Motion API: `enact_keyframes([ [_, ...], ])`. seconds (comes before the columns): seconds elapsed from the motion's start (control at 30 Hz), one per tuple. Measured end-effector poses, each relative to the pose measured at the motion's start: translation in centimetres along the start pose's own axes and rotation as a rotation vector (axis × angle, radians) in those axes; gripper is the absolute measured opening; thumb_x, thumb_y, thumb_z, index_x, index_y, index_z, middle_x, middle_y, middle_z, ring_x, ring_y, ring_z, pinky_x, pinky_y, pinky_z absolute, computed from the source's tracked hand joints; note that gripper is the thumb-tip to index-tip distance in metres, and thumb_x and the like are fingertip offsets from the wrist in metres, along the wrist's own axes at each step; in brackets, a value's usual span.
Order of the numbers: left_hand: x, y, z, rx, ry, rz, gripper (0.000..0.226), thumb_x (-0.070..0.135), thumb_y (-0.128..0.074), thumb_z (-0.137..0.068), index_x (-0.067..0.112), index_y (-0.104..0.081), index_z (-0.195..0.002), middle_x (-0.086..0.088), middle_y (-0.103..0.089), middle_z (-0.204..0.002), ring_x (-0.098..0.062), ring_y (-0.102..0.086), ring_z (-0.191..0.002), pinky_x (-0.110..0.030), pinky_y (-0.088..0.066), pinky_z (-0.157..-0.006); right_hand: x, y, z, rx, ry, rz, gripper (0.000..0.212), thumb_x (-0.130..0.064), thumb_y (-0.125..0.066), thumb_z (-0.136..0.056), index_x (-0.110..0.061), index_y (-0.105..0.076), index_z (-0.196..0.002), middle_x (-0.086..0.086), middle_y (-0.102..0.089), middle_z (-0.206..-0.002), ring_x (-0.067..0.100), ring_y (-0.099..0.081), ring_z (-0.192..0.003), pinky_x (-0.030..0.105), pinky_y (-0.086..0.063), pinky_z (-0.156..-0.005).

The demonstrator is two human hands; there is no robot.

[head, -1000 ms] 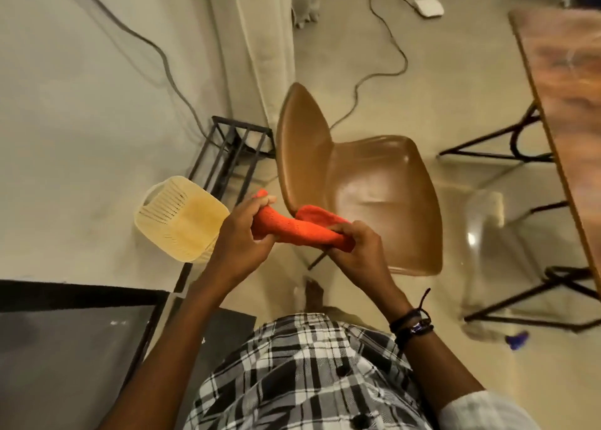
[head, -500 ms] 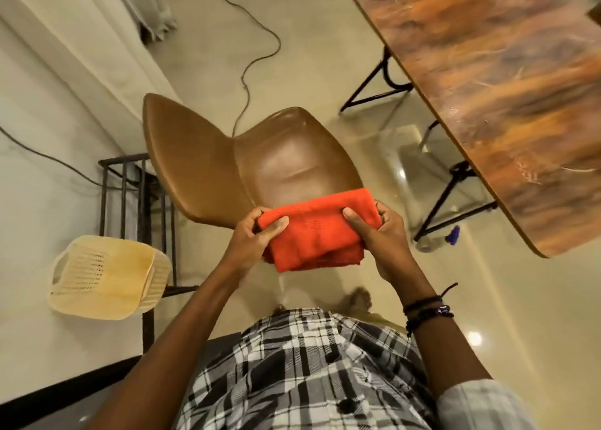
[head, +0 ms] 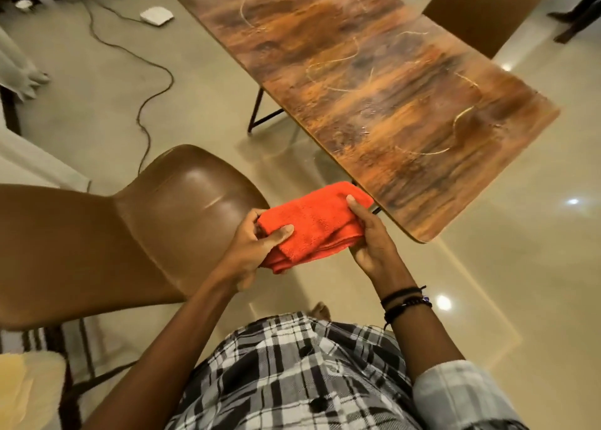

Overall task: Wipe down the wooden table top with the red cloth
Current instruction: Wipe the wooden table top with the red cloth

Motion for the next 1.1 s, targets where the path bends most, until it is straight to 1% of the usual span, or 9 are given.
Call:
enact_keyframes([
  [0.13,1.4,-5.5,-2.2,-0.099,0.0,0.037,0.042,0.004,-0.078,-0.079,0.016,-0.053,-0.11,-0.009,-0.067,-0.107,-0.032,-0.068,-0.086,-0.033,-0.056,-0.046,-3.5,3.3,-0.9,-0.062,0.042,-0.215,0.042,-0.019,-0.064,-0.086,-0.005,-0.061,-0.126,0.011,-0.072,-0.115,0.018,-0.071,-0.097,0.039,-0.052,-0.099],
  [0.23,1.8,-9.0,-4.0,-0.149,0.001,-0.02,0.05,0.003,-0.082,-0.074,0.014,-0.053,-0.114,-0.012,-0.065,-0.11,-0.032,-0.068,-0.089,-0.034,-0.057,-0.049,-5.1,5.7,-1.3,-0.085,0.059,-0.216,0.051,-0.017,-0.063,-0.087,-0.008,-0.055,-0.136,0.013,-0.066,-0.131,0.024,-0.065,-0.118,0.046,-0.05,-0.103],
  [0.37,2.1,-12.2,-6.2,-0.229,-0.005,-0.168,0.063,0.011,-0.089,-0.062,0.02,-0.056,-0.116,-0.004,-0.068,-0.112,-0.019,-0.069,-0.099,-0.031,-0.061,-0.071,-6.7,8.3,-2.2,0.054,0.116,-0.017,0.062,-0.012,-0.072,-0.086,-0.015,-0.048,-0.143,0.009,-0.064,-0.135,0.027,-0.061,-0.125,0.053,-0.05,-0.103],
  [0.53,2.5,-16.0,-10.0,-0.366,-0.064,-0.374,0.052,-0.001,-0.087,-0.068,0.016,-0.057,-0.107,0.0,-0.065,-0.101,-0.013,-0.064,-0.091,-0.017,-0.057,-0.067,-9.2,10.5,-3.4,0.298,0.27,0.234,0.049,-0.001,-0.074,-0.084,-0.02,-0.057,-0.125,0.002,-0.071,-0.116,0.021,-0.068,-0.107,0.038,-0.06,-0.087],
  [0.7,2.4,-19.6,-15.4,-0.595,-0.081,-0.675,0.052,0.026,-0.092,-0.067,0.015,-0.056,-0.104,-0.011,-0.066,-0.105,-0.03,-0.065,-0.097,-0.056,-0.057,-0.084,-13.8,13.4,-6.5,0.42,0.311,0.435,0.056,-0.003,-0.079,-0.081,-0.014,-0.058,-0.132,0.003,-0.07,-0.121,0.019,-0.067,-0.109,0.035,-0.057,-0.09],
  [0.83,2.9,-22.2,-20.5,-0.883,-0.095,-0.914,0.039,0.022,-0.083,-0.08,0.015,-0.055,-0.107,-0.007,-0.065,-0.098,-0.023,-0.064,-0.086,-0.053,-0.054,-0.083,-17.1,15.5,-9.0,0.487,0.283,0.601,0.06,-0.003,-0.08,-0.08,-0.011,-0.057,-0.135,0.003,-0.068,-0.124,0.016,-0.067,-0.108,0.041,-0.055,-0.098],
  [0.9,3.6,-23.2,-23.2,-0.913,-0.118,-1.023,0.03,0.021,-0.078,-0.085,0.016,-0.054,-0.104,-0.007,-0.065,-0.091,-0.019,-0.061,-0.078,-0.046,-0.056,-0.077,-17.8,16.6,-10.3,0.626,0.286,0.761,0.063,-0.007,-0.079,-0.083,-0.009,-0.052,-0.14,0.005,-0.063,-0.129,0.013,-0.063,-0.109,0.039,-0.051,-0.102],
  [1.0,4.6,-24.0,-26.9,-0.819,-0.311,-1.114,0.016,0.024,-0.07,-0.09,0.024,-0.055,-0.096,0.001,-0.061,-0.083,-0.018,-0.062,-0.08,-0.038,-0.055,-0.074,-17.0,17.5,-11.5,0.92,0.228,0.979,0.08,-0.024,-0.079,-0.085,-0.003,-0.037,-0.149,0.019,-0.044,-0.15,0.032,-0.043,-0.138,0.045,-0.034,-0.115],
  [1.1,5.2,-24.7,-30.1,-0.707,-0.704,-1.162,0.021,0.03,-0.061,-0.095,0.016,-0.057,-0.11,-0.003,-0.058,-0.107,-0.023,-0.054,-0.104,-0.032,-0.042,-0.079,-14.6,16.3,-12.2,1.032,0.313,1.036,0.082,-0.045,-0.068,-0.083,-0.001,-0.04,-0.147,0.022,-0.044,-0.147,0.037,-0.039,-0.138,0.043,-0.029,-0.114],
])
Point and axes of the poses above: each hand's wrist, its own z-axis away from the middle knuckle, its own y-axis out of the back of the hand, x = y × z, the point moved 1 cm from there along -z, towards the middle knuckle
